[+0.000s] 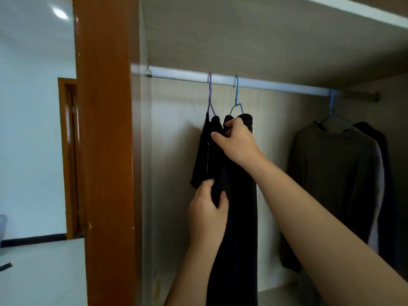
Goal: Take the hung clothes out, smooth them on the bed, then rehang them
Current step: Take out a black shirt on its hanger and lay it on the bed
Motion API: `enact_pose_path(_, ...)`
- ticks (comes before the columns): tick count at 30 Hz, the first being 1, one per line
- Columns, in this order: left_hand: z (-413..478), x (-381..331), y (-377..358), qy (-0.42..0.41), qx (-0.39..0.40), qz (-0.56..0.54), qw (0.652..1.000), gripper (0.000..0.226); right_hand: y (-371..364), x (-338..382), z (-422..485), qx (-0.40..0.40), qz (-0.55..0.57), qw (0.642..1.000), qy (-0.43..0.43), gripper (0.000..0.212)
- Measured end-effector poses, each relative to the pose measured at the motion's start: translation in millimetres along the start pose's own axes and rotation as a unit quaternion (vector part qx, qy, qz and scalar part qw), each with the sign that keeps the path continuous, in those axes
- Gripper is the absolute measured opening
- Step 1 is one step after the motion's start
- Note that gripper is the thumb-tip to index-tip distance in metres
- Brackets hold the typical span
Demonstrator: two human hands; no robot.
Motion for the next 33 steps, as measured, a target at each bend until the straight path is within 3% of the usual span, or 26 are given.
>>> enact_pose_path(3, 0.5, 3.4, -2.2, -0.001, 0.007, -0.030, 1.000, 0.018, -6.2, -7.3, 10.9, 0.034, -0.005, 0.998, -0.043, 0.027)
enact_pose_path(6, -1.2, 8.0, -3.6, 0.004, 0.010, -0.053, 0.999, 0.008, -7.2, -12.6, 15.4, 0.064, 0.060, 0.993, -0.078, 0.017)
enact_pose_path(10, -4.0, 9.8, -10.2, 0.012, 0.035, -0.096, 0.995, 0.005, -1.1, -17.9, 26.3, 0.063, 0.099, 0.982, -0.147, 0.018)
enact_pose_path(13, -6.4, 5.6, -12.2, 0.007, 0.058, -0.113, 0.992, 0.006, 0.7, -14.6, 38.3, 0.020, 0.029, 0.994, -0.106, 0.023)
enact_pose_path(19, -5.1, -0.1, -2.7, 0.007, 0.041, -0.148, 0.988, 0.021, 9.5, -21.9, 45.8, -0.041, 0.055, 0.996, -0.057, 0.041)
enact_pose_path(24, -5.1, -1.0, 3.9, 0.010, 0.036, -0.150, 0.988, 0.015, 33.3, -10.3, 40.6, -0.083, 0.093, 0.992, -0.012, 0.021)
enact_pose_path(31, -6.5, -15.4, 16.7, -0.055, -0.007, -0.105, 0.993, 0.012, 66.0, -49.5, -19.8, -0.096, 0.129, 0.987, -0.006, 0.031)
enact_pose_path(33, -10.9, -22.9, 13.4, -0.086, -0.005, -0.097, 0.992, 0.024, 75.5, -62.6, -44.8, -0.093, 0.154, 0.983, -0.024, 0.027)
Point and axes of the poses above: each hand's wrist, its own z-axis towards the middle knuckle, its own y-axis out of the back of the hand, x = y × z, the point moved 7 cm from there along z, towards the middle knuckle, and after that the axes turned 8 degrees about -y, right-handed, at the moved point
